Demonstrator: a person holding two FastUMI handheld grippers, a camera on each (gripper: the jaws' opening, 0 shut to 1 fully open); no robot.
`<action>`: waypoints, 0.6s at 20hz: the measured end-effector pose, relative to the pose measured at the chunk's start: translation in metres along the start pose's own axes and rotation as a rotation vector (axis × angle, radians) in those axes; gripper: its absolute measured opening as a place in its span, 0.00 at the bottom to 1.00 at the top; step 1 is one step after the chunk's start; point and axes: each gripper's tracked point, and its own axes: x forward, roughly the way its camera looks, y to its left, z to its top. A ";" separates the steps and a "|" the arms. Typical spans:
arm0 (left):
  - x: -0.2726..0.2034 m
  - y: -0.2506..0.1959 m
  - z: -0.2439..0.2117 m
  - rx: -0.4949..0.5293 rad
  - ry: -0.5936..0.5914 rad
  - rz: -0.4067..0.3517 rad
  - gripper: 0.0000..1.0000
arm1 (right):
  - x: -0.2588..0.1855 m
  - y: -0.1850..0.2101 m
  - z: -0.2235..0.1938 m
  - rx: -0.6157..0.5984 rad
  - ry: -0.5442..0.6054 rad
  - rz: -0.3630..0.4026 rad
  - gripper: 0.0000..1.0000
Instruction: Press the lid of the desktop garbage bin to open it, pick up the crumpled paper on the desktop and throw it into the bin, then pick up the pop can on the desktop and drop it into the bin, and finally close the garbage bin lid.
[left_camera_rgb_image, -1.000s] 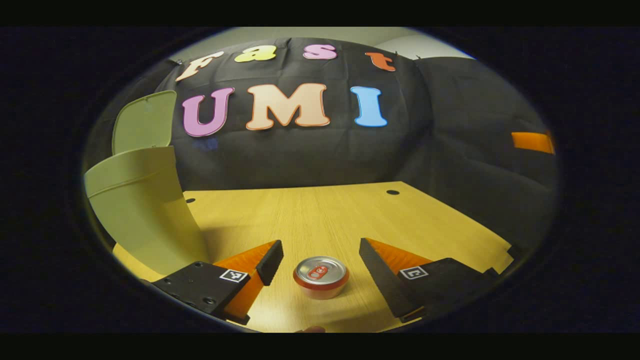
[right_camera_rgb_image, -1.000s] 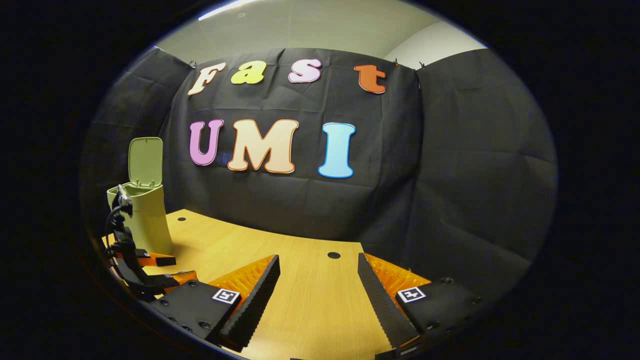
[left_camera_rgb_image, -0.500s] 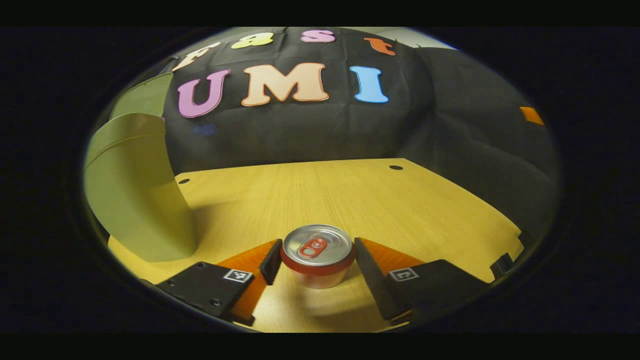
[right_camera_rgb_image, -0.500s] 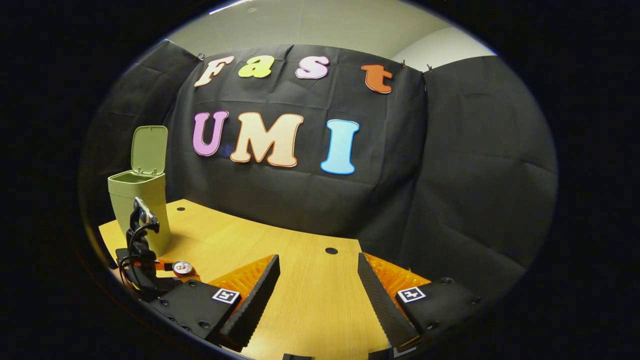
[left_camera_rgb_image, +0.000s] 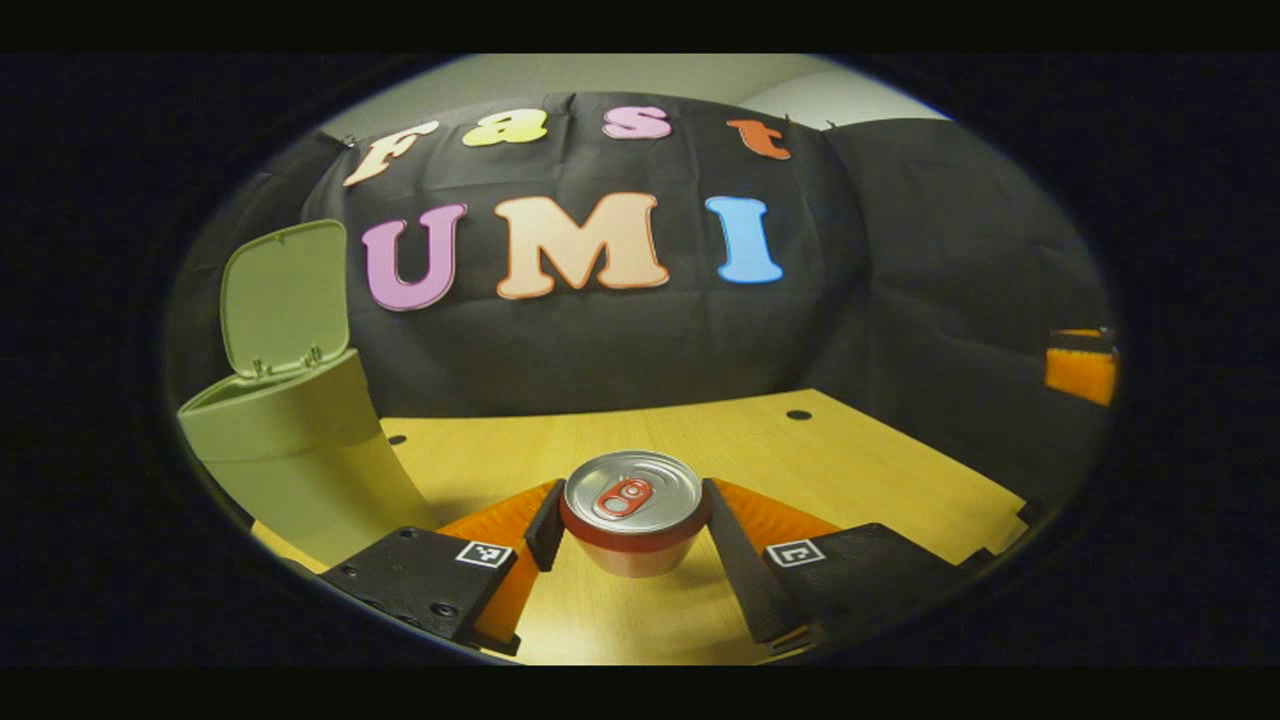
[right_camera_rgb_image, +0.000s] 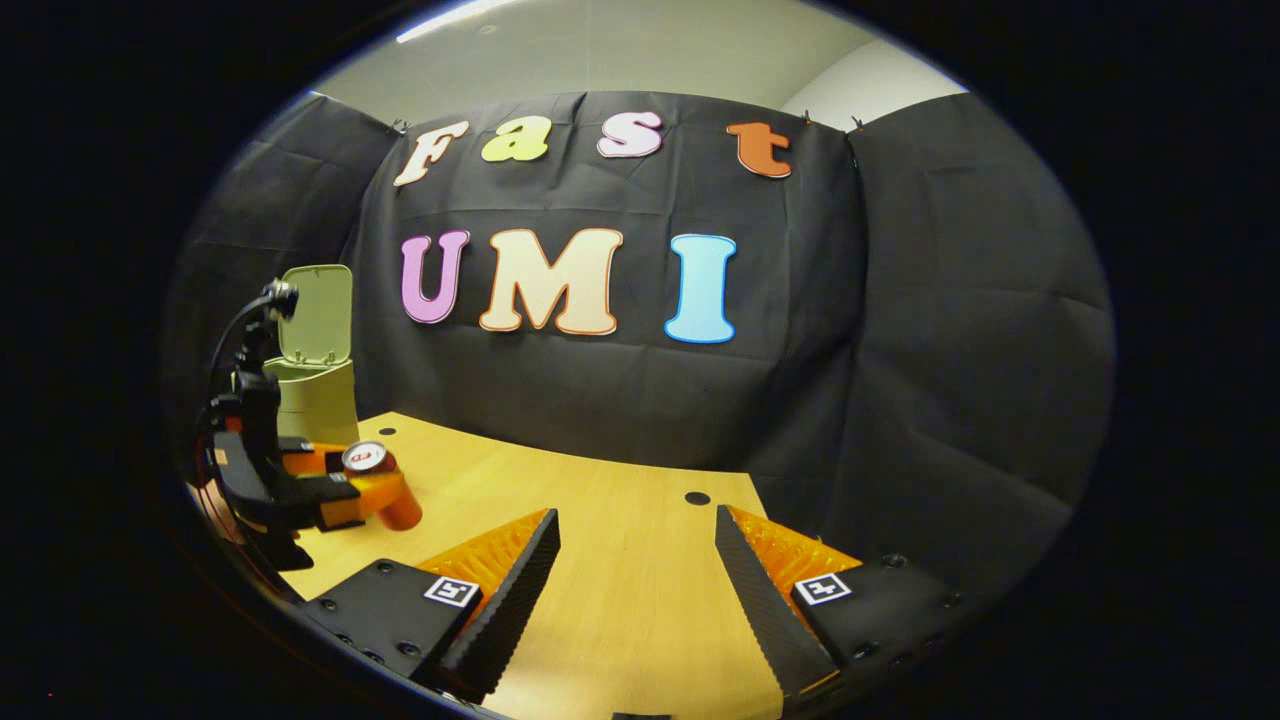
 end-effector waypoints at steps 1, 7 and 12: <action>0.001 0.005 0.012 0.007 -0.020 0.008 0.76 | 0.001 0.005 0.001 0.005 -0.004 0.009 0.98; -0.003 0.053 0.078 0.061 -0.120 0.093 0.76 | 0.003 0.032 0.005 0.013 -0.024 0.059 0.98; -0.014 0.102 0.123 0.050 -0.195 0.163 0.76 | 0.006 0.048 0.002 0.031 -0.012 0.084 0.98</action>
